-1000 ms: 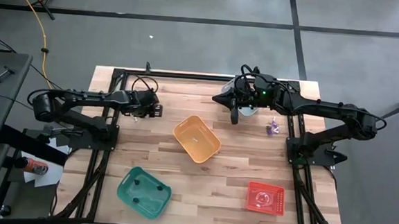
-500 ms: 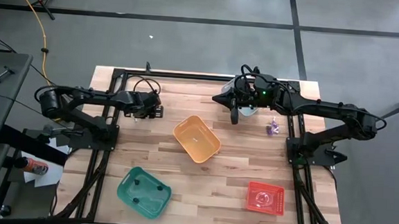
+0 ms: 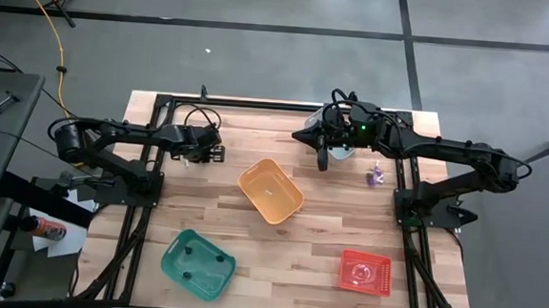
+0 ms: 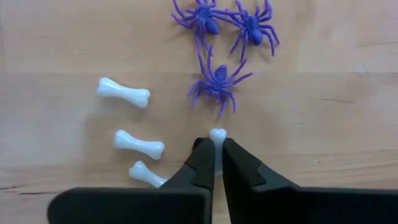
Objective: Sort Halloween decoration
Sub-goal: Put the white bone toy into the yellow bin
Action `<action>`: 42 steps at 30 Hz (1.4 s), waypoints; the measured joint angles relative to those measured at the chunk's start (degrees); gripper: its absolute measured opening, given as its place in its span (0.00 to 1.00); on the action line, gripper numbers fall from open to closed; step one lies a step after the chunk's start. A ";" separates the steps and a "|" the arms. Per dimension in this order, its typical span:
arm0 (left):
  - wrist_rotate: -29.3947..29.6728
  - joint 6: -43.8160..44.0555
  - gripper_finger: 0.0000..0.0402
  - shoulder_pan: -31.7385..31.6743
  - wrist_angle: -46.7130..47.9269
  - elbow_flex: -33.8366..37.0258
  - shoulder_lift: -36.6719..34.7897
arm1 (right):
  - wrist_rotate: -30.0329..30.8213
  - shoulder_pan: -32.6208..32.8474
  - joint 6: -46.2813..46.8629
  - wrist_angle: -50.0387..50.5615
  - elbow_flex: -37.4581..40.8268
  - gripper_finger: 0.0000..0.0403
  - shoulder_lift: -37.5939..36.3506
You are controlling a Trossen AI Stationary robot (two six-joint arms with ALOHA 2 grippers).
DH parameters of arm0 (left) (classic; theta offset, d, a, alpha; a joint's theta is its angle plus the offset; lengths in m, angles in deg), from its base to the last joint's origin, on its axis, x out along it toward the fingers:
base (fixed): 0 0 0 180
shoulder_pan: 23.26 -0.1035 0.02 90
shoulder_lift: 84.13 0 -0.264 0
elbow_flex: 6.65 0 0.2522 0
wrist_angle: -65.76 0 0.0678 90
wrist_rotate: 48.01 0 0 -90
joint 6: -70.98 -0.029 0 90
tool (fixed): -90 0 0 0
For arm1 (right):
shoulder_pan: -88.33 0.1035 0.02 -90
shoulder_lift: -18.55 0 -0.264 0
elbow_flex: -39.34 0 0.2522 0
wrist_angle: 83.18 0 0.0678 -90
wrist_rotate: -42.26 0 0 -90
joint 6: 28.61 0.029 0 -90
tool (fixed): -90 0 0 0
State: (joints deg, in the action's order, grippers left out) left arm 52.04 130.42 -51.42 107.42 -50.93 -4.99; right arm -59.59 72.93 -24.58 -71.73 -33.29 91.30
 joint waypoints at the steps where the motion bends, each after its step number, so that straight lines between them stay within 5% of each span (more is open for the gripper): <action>1: 0.00 -0.02 0.02 0.00 -0.03 0.00 -0.10 | 0.00 0.00 0.01 0.03 0.00 0.00 0.00; 27: -0.17 -3.51 0.00 -0.01 0.65 -0.12 -1.81 | -0.02 0.01 0.01 0.56 0.00 0.00 0.00; 36: -0.72 -12.22 0.00 -1.58 3.87 -5.77 -9.38 | -0.02 0.02 0.01 0.68 0.00 0.00 0.00; 42: -2.89 -26.41 0.00 -1.67 -3.12 -12.85 -14.95 | -0.02 0.02 0.01 0.68 0.00 0.00 0.00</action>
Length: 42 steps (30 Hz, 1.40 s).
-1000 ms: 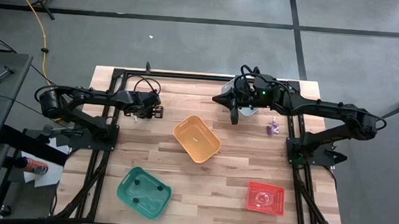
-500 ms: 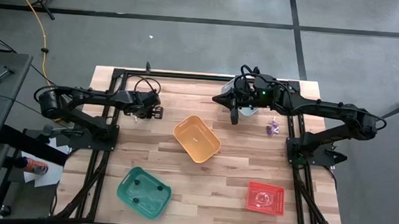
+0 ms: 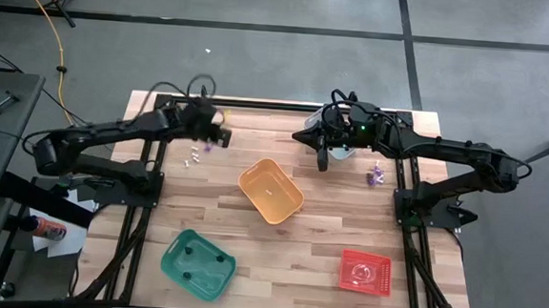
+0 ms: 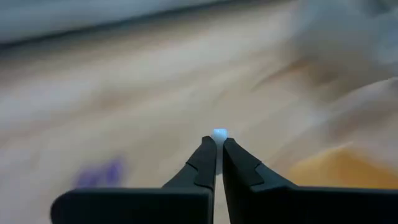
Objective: Sort Halloween decoration
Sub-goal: Put the white bone toy into the yellow bin
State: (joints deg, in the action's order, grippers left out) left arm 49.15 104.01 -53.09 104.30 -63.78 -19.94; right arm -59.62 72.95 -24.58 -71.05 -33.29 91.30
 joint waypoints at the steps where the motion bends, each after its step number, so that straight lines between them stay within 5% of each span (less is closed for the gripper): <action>1: -1.17 -2.35 0.00 0.19 -2.85 -1.13 -0.74 | 0.00 -0.02 0.00 0.00 0.00 0.00 0.00; 8: -11.82 -20.43 0.00 4.53 -28.08 -6.08 -2.37 | -0.03 -0.02 0.00 -0.59 0.00 0.00 0.00; 14: -16.52 -31.02 0.00 11.32 -34.78 -7.78 -2.33 | -0.95 -0.02 -0.43 -6.71 0.00 0.00 0.00; 22: -14.46 -30.33 0.00 16.59 -35.02 -7.76 -1.52 | -1.73 0.00 -0.44 -8.85 -0.02 0.00 0.00; 42: -14.39 -23.67 0.00 16.76 -33.12 -7.76 4.66 | -0.98 -0.02 -1.53 -8.87 -0.02 0.00 0.00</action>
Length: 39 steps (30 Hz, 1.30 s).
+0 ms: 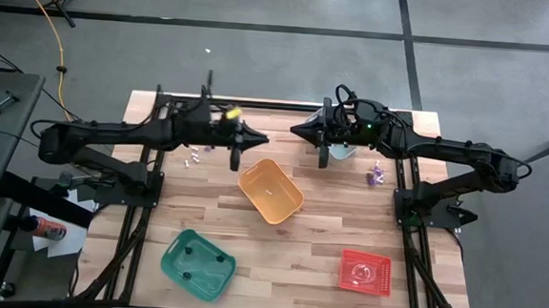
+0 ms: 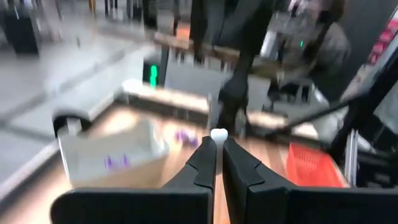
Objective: Sort Halloween decoration
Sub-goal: Put the white bone toy into the yellow bin, then put the black skull toy into the green bin
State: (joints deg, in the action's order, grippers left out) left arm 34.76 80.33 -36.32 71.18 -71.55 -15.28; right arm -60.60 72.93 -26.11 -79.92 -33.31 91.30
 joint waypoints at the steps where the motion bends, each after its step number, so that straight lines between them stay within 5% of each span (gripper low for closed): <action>1: -0.37 0.43 0.00 0.15 1.67 -0.15 1.09 | 0.01 0.00 0.00 0.00 0.00 0.00 0.00; 8: -1.03 -8.59 0.00 3.50 17.67 -3.54 9.40 | 0.22 0.00 0.00 0.39 0.00 0.00 0.00; 20: -0.59 -12.45 0.00 6.38 20.95 -3.75 23.26 | 0.17 0.00 3.06 1.77 0.00 0.00 -0.04; 39: 2.89 -11.31 0.20 7.18 21.29 -3.78 24.89 | -0.04 0.00 3.93 2.16 0.00 0.00 -0.11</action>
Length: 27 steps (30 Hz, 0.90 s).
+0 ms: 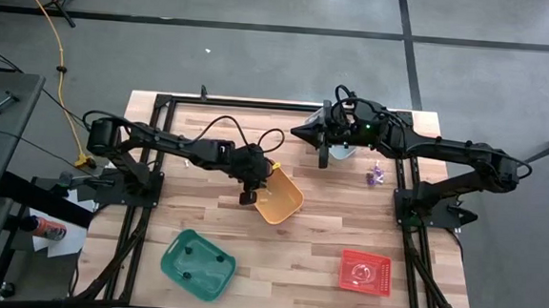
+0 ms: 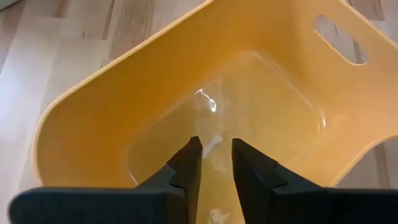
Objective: Sort Halloween decoration
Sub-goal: Put the black skull toy into the green bin
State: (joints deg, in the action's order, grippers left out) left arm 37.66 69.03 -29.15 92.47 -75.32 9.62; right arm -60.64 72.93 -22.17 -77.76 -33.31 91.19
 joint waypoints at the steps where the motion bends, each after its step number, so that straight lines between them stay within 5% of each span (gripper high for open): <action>1: 0.01 0.24 0.21 0.00 0.18 -0.01 -0.42 | 0.00 0.00 0.00 0.00 0.00 0.00 0.00; 8: 4.84 -0.51 0.32 -2.90 7.96 -6.45 -9.71 | 0.25 0.01 -3.38 -0.06 -0.02 0.00 -1.13; 14: 5.06 0.00 0.33 -7.33 5.41 -7.58 -22.58 | 3.84 0.02 -5.12 -0.37 -0.06 0.00 -2.75; 27: 1.49 10.32 0.02 -8.35 -23.03 10.83 -38.92 | 4.05 0.02 -4.98 -0.52 -0.07 0.00 -2.95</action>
State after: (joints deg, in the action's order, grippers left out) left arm 39.15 79.35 -37.50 69.44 -64.49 -29.30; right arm -56.60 72.95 -27.15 -78.29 -33.38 88.24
